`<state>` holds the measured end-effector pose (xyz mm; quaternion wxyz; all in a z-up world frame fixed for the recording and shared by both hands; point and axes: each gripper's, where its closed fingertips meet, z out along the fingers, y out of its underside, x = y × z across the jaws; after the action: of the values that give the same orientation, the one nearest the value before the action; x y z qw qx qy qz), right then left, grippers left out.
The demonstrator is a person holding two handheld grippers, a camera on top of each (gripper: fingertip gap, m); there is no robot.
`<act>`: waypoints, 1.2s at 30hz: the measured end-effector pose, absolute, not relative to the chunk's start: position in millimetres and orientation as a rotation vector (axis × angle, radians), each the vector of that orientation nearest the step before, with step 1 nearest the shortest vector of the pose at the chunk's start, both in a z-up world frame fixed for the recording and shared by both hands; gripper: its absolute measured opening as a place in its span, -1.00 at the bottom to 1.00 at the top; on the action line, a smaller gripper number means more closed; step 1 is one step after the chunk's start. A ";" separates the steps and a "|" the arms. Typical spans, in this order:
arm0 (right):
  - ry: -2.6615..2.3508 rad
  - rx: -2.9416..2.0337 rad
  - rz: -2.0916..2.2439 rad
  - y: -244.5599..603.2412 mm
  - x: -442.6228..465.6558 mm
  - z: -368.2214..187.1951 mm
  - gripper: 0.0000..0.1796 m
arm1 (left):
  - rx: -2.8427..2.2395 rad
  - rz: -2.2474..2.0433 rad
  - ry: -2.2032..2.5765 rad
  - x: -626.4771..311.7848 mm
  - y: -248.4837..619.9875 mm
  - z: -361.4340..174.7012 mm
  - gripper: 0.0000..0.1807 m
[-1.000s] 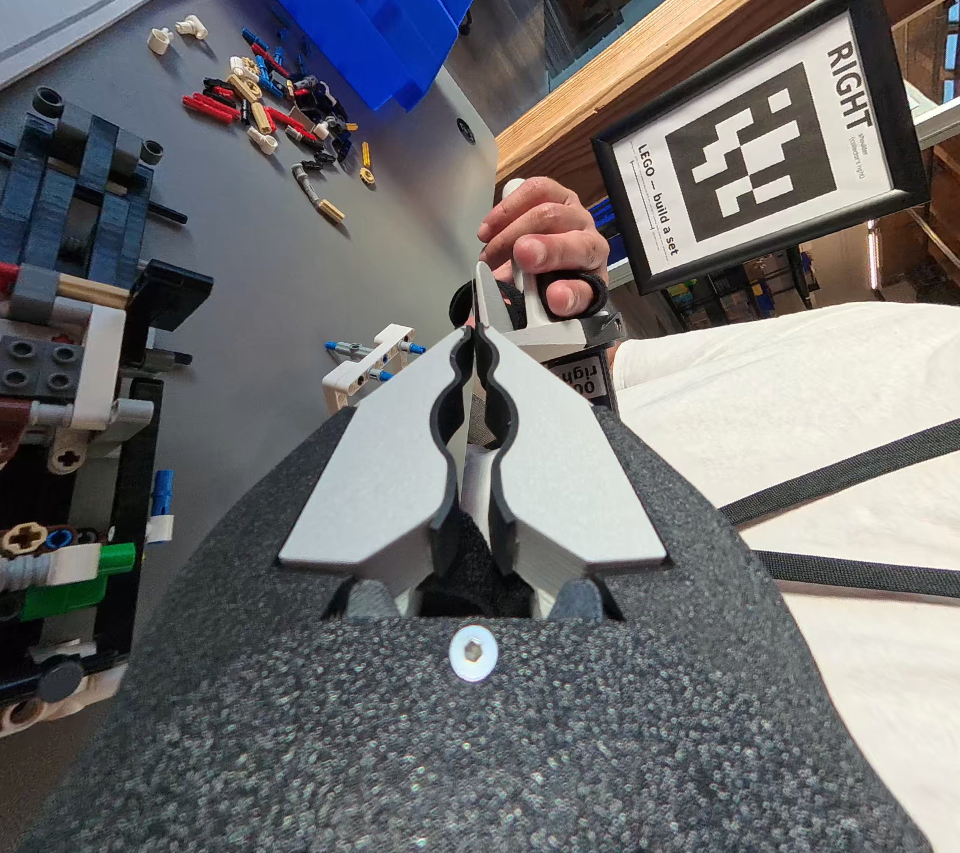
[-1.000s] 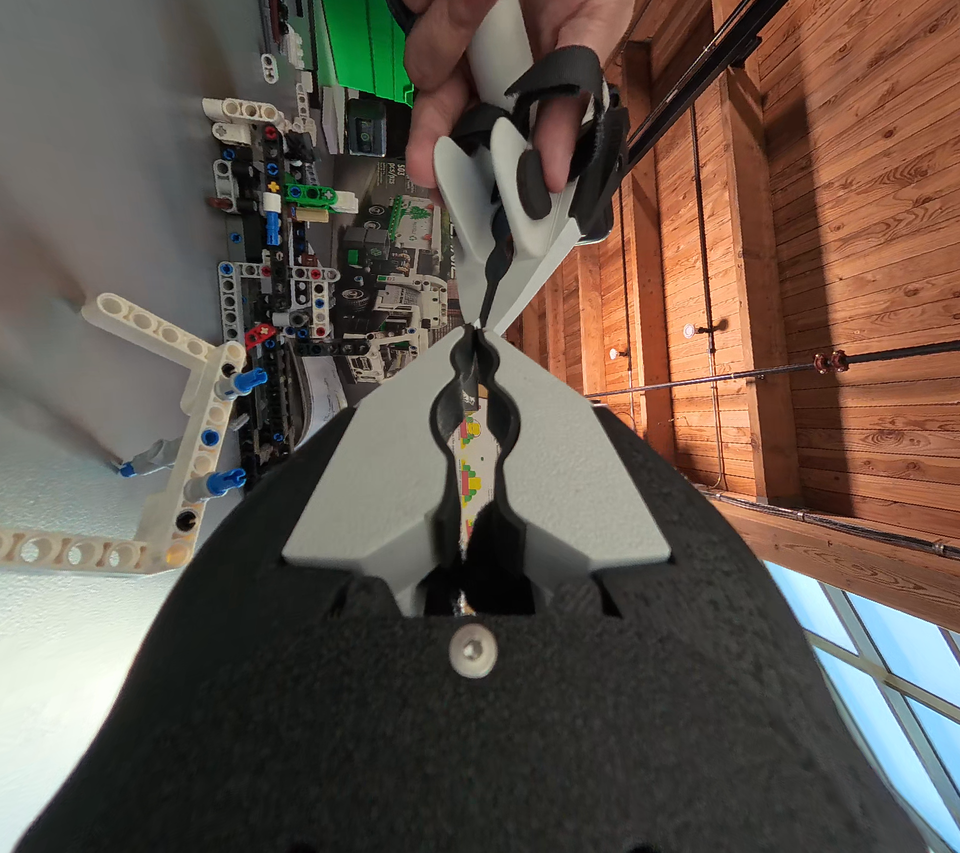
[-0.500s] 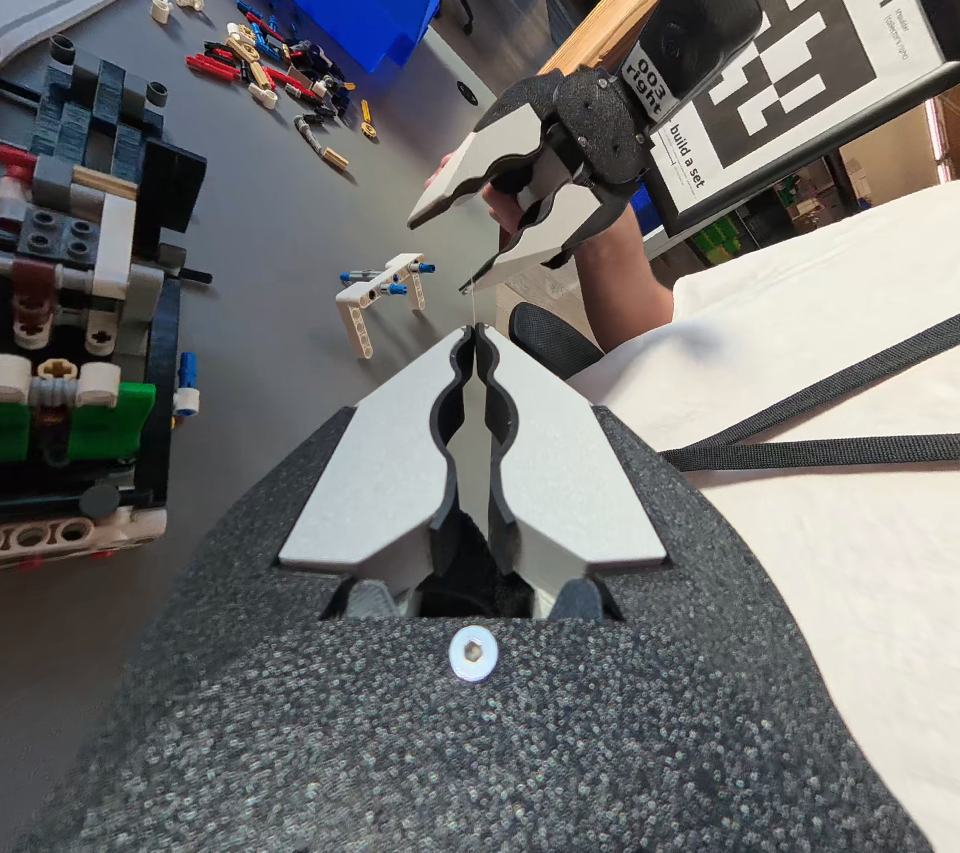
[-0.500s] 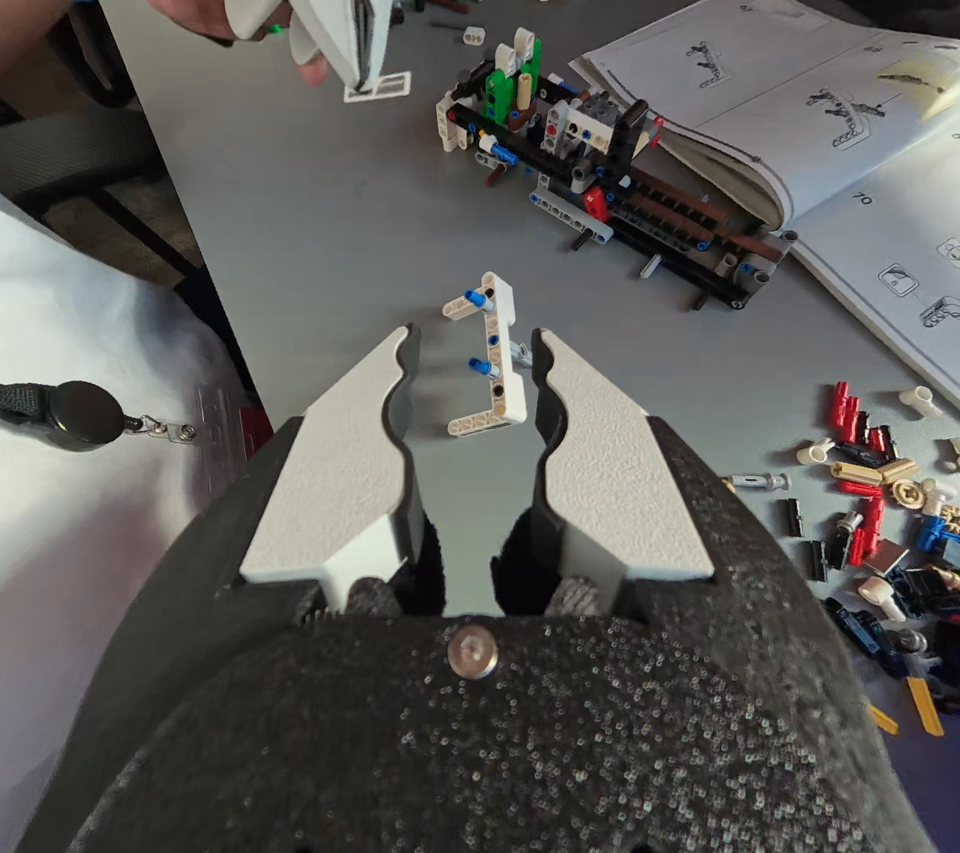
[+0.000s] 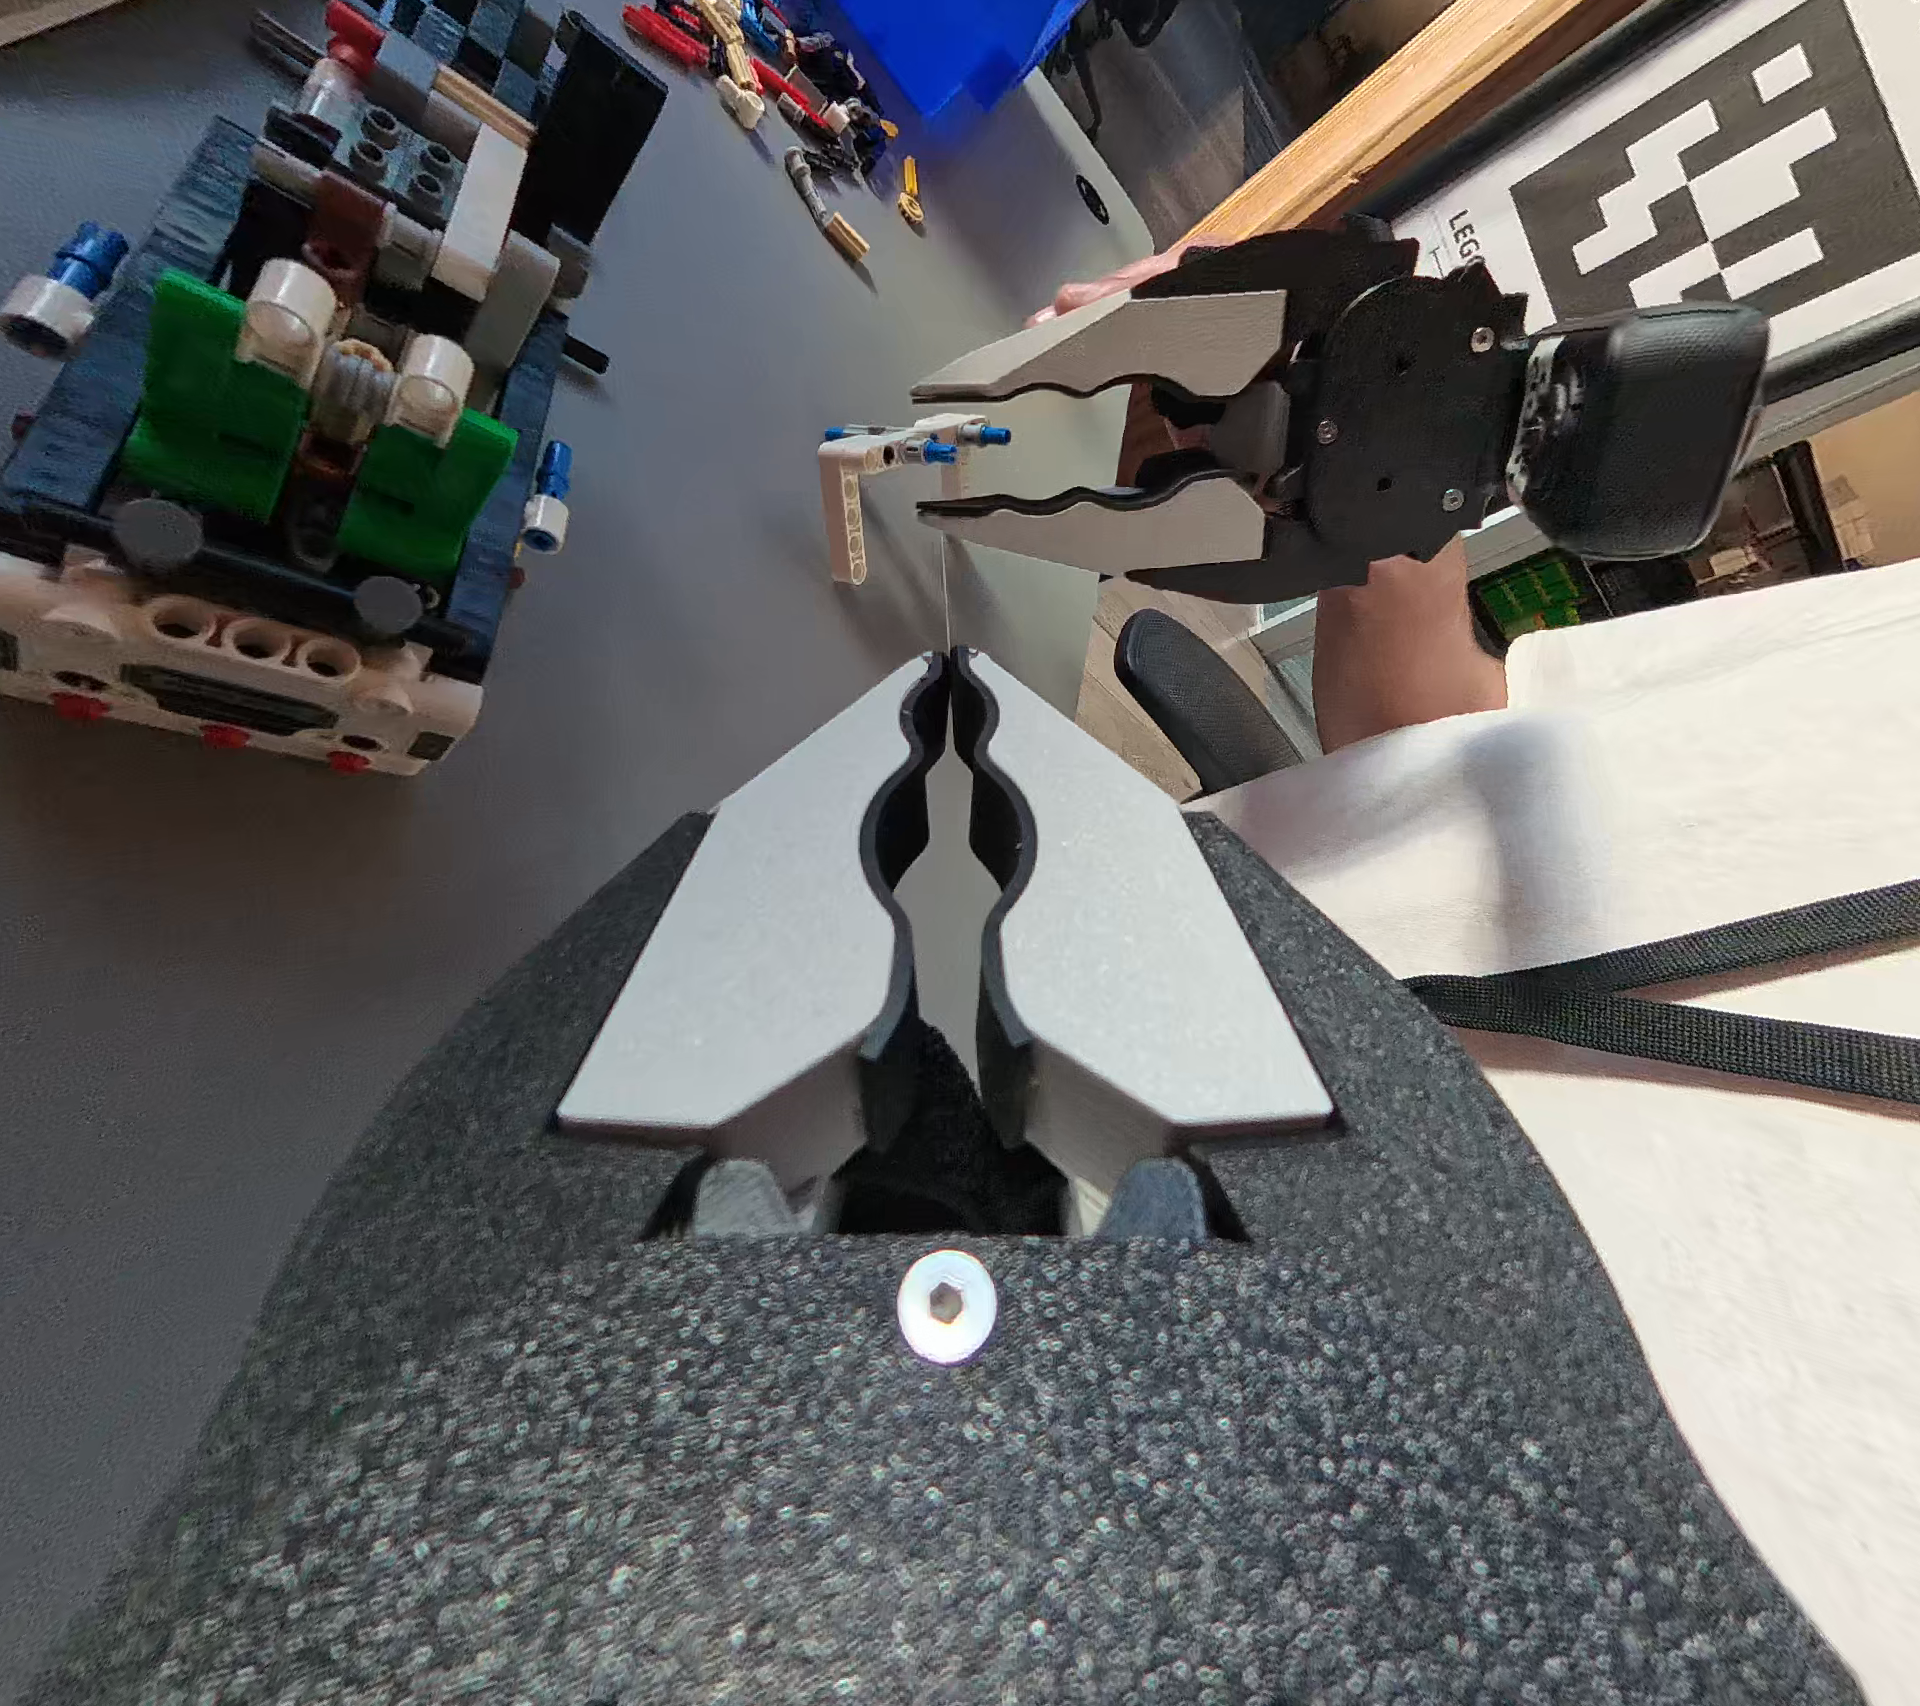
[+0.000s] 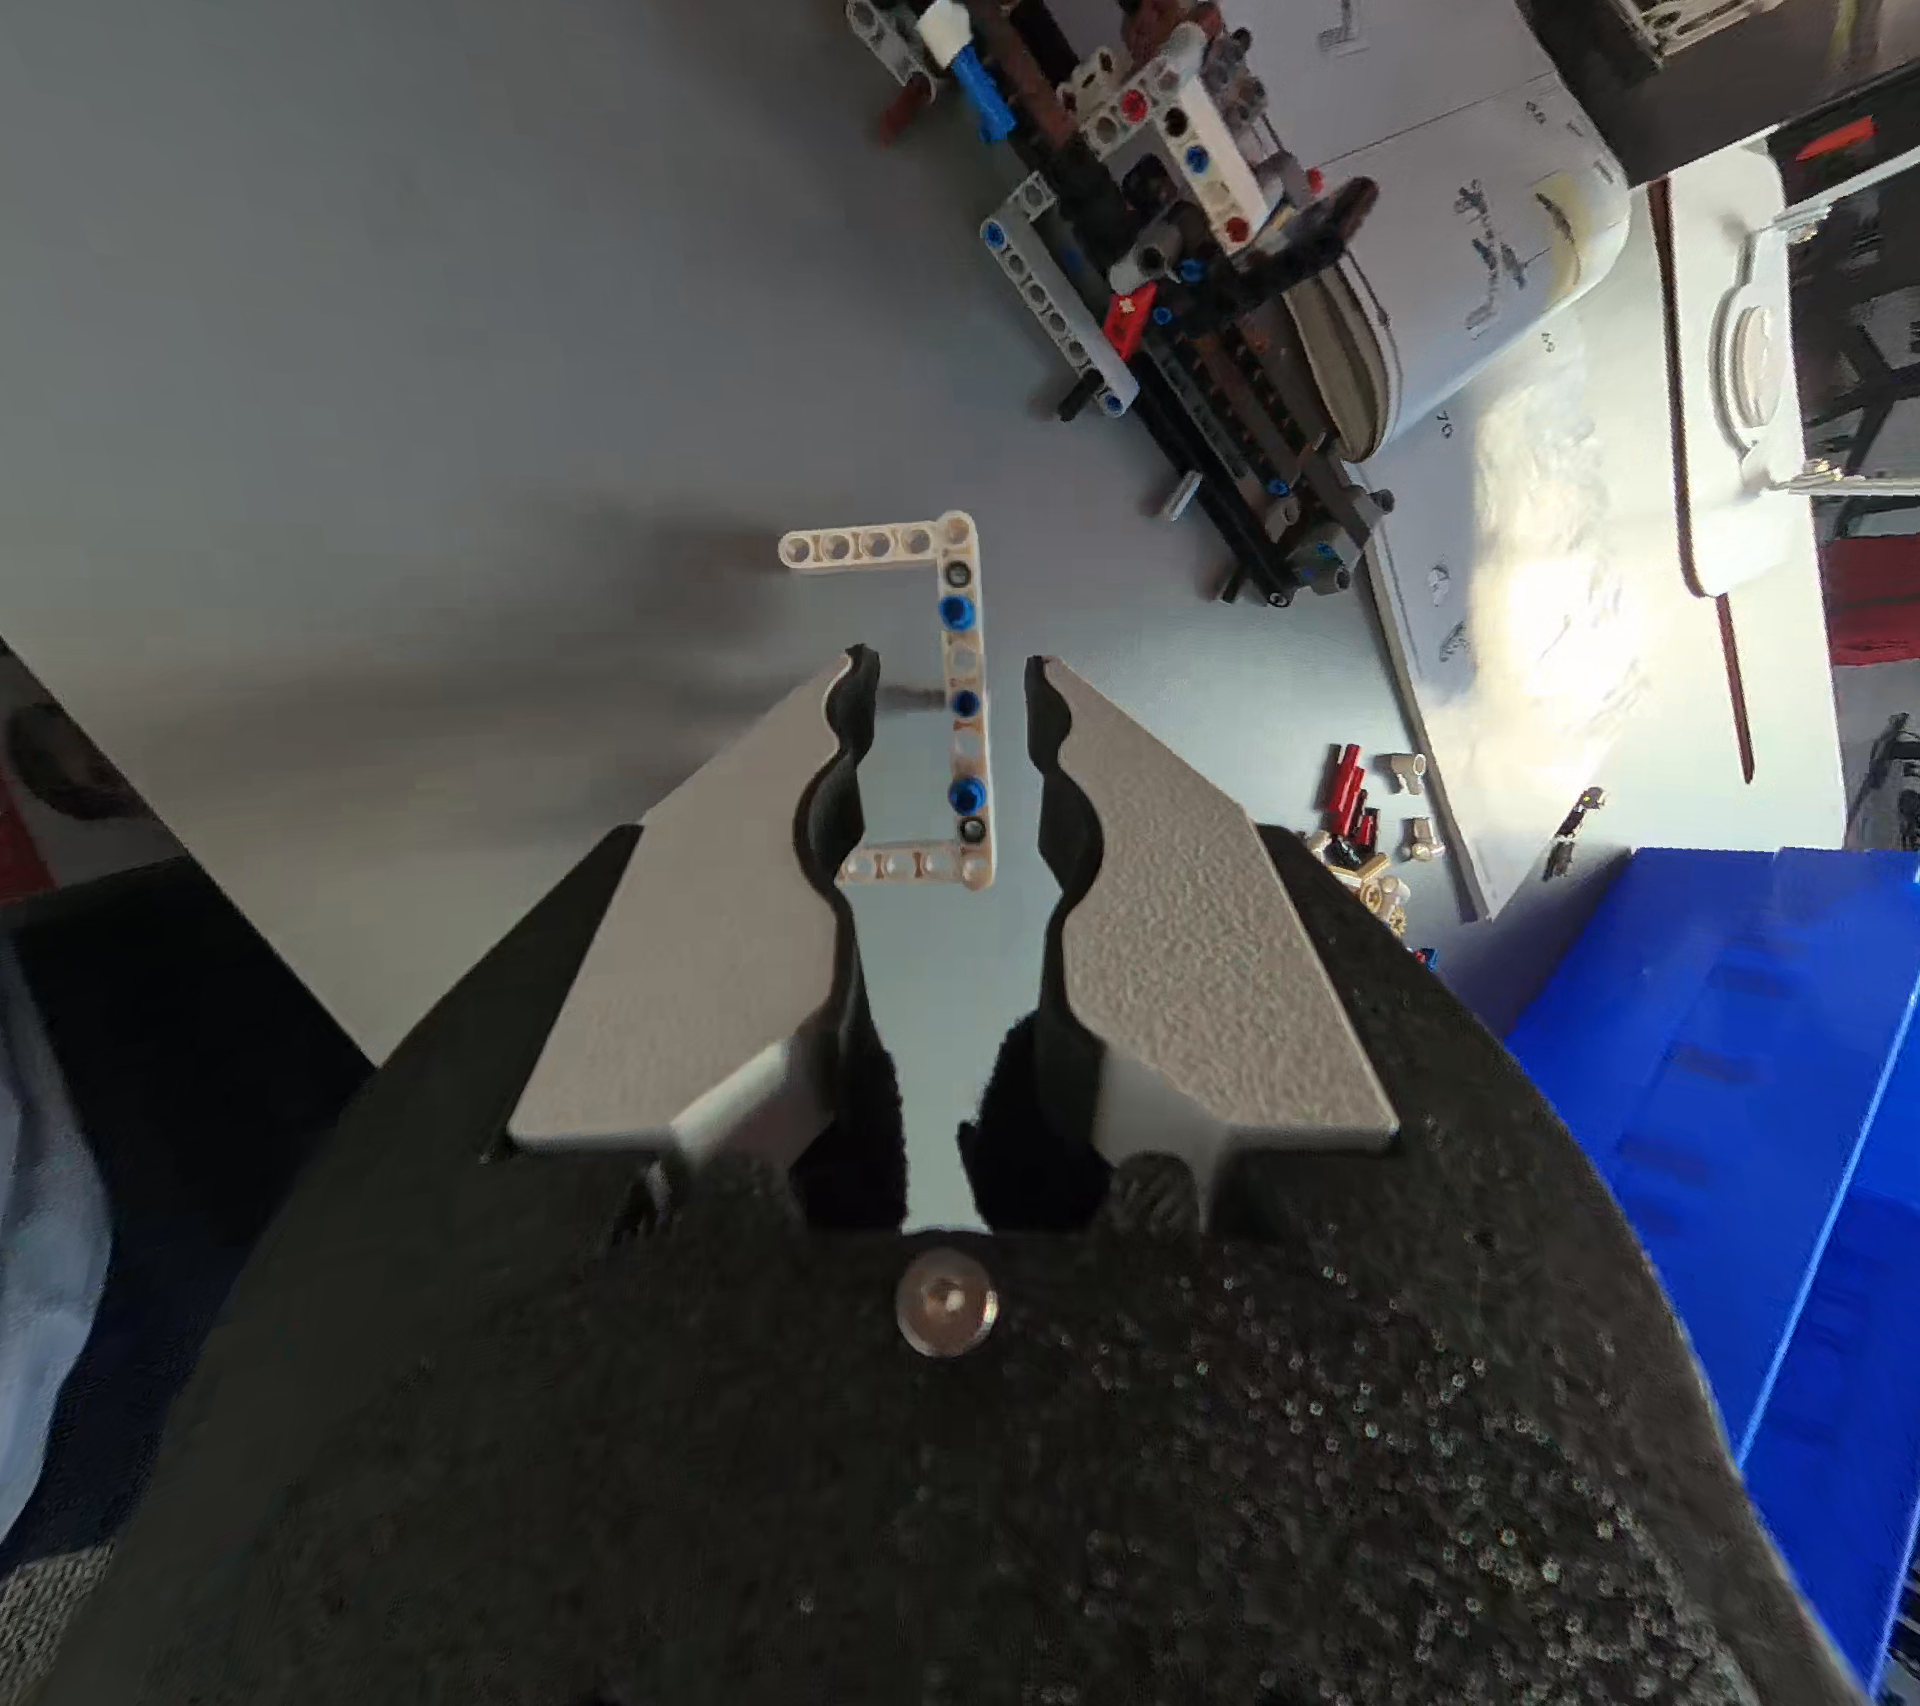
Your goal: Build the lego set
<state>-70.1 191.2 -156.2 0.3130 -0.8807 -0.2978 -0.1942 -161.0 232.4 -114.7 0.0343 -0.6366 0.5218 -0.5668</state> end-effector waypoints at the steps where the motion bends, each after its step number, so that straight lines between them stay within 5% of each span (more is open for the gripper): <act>1: -0.802 -2.347 -0.521 192.8 -71.5 -160.6 -0.70 | -1.946 -1.757 1.610 -163.1 230.7 -114.0 -1.00; 5: -0.827 -2.344 -0.663 200.6 -60.5 -164.7 -0.94 | -1.887 -1.830 1.625 -170.8 224.9 -111.1 -1.00; 18: -0.713 -1.303 -0.147 226.3 -108.2 -58.6 -0.95 | -1.389 -2.525 1.408 -162.7 214.6 -47.3 -1.00; 36: -0.905 -1.188 -0.321 223.5 -117.5 -76.5 -0.94 | -1.429 -2.580 1.311 -162.4 211.6 -67.1 -1.00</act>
<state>-117.5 223.5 -76.5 0.7223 -0.5378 -0.4096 -0.1456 -162.4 211.6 -67.1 -0.0429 -0.4424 0.4057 -0.7986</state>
